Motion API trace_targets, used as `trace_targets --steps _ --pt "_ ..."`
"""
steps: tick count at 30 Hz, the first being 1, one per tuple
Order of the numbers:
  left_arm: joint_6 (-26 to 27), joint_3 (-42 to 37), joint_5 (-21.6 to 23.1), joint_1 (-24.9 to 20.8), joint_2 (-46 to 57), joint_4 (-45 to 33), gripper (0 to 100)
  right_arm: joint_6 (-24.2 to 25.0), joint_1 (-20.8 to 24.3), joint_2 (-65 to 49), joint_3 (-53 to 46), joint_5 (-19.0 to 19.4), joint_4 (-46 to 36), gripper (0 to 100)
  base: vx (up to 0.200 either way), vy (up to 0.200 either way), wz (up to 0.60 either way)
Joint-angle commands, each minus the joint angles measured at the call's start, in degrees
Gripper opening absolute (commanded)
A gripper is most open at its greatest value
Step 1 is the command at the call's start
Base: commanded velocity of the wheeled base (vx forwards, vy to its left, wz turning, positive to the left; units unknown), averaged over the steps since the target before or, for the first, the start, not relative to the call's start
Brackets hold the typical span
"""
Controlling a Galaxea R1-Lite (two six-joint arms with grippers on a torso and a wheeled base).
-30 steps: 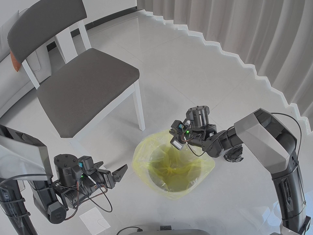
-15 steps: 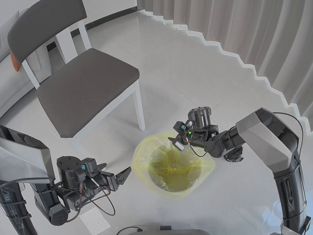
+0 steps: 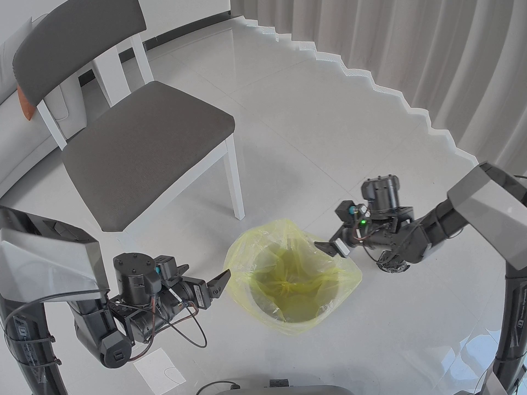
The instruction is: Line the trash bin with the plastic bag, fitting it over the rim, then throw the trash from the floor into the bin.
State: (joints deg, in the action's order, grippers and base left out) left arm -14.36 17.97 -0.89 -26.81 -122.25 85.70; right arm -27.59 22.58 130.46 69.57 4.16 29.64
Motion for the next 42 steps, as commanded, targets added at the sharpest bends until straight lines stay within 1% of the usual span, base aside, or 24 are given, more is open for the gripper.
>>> trace_targets --steps 1,2,3,4,7,8,9,10,12,13,16,18,19,24,35,39,42 --pt "0.6 11.6 1.2 0.3 -3.5 -8.4 100 3.2 -11.9 -15.0 -19.3 1.8 6.7 100 0.000 0.000 0.00" --pt "0.8 13.6 2.3 0.4 -3.9 -9.9 100 3.7 -13.5 -15.9 -22.3 2.3 8.6 100 0.000 0.000 0.00" --pt "0.8 13.6 2.3 0.4 -3.9 -9.9 100 3.7 -13.5 -15.9 -22.3 2.3 8.6 100 0.000 0.000 0.00" --pt "2.2 20.5 3.6 0.5 -6.2 -14.9 100 7.9 -16.4 -17.5 -29.7 3.4 14.1 100 0.000 0.000 0.00" --pt "3.2 27.5 3.5 0.4 -9.1 -20.1 100 13.6 -16.7 -17.5 -34.5 3.6 19.5 100 0.000 0.000 0.00" --pt "3.3 28.3 3.4 0.4 -9.6 -20.7 100 14.2 -16.7 -17.5 -35.0 3.6 20.4 100 0.000 0.000 0.00" --pt "3.5 31.1 3.4 0.4 -10.7 -22.2 100 15.5 -16.7 -17.4 -36.5 3.6 22.6 100 0.000 0.000 0.00" --pt "3.5 31.6 3.4 0.4 -10.9 -22.6 100 15.5 -16.7 -17.3 -36.8 3.6 22.9 100 0.000 0.000 0.00" --pt "3.9 36.0 3.2 0.5 -12.9 -25.6 100 15.7 -16.7 -17.1 -38.6 3.7 25.1 100 0.000 0.000 0.00" --pt "4.0 36.1 3.2 0.5 -13.0 -25.8 100 15.7 -16.7 -17.1 -38.7 3.7 25.2 100 0.000 0.000 0.00" --pt "5.6 40.7 3.0 0.6 -15.7 -29.9 100 15.7 -16.6 -17.0 -39.8 3.7 25.6 100 0.000 0.000 0.00" --pt "6.0 42.1 2.8 0.6 -16.5 -30.7 100 15.7 -16.6 -17.0 -40.0 3.7 25.6 100 0.000 0.000 0.00" --pt "6.5 44.4 2.2 1.3 -18.4 -31.9 100 15.5 -16.6 -17.1 -40.7 3.7 25.6 100 0.000 0.000 0.00" --pt "6.6 50.9 0.1 2.5 -24.8 -33.0 100 15.4 -16.7 -16.9 -43.2 3.8 28.4 100 0.000 0.000 0.00" --pt "5.3 53.1 0.2 4.0 -27.4 -33.3 100 15.5 -14.3 -13.7 -43.6 3.8 30.7 100 0.000 0.000 0.00" --pt "1.2 53.0 0.3 3.4 -24.7 -33.4 100 15.5 -14.3 -13.0 -43.6 3.8 32.2 100 0.000 0.000 0.00" --pt "-0.5 52.3 0.4 3.4 -21.9 -33.5 100 15.5 -14.3 -11.5 -43.1 3.8 32.2 100 0.000 0.000 0.00"
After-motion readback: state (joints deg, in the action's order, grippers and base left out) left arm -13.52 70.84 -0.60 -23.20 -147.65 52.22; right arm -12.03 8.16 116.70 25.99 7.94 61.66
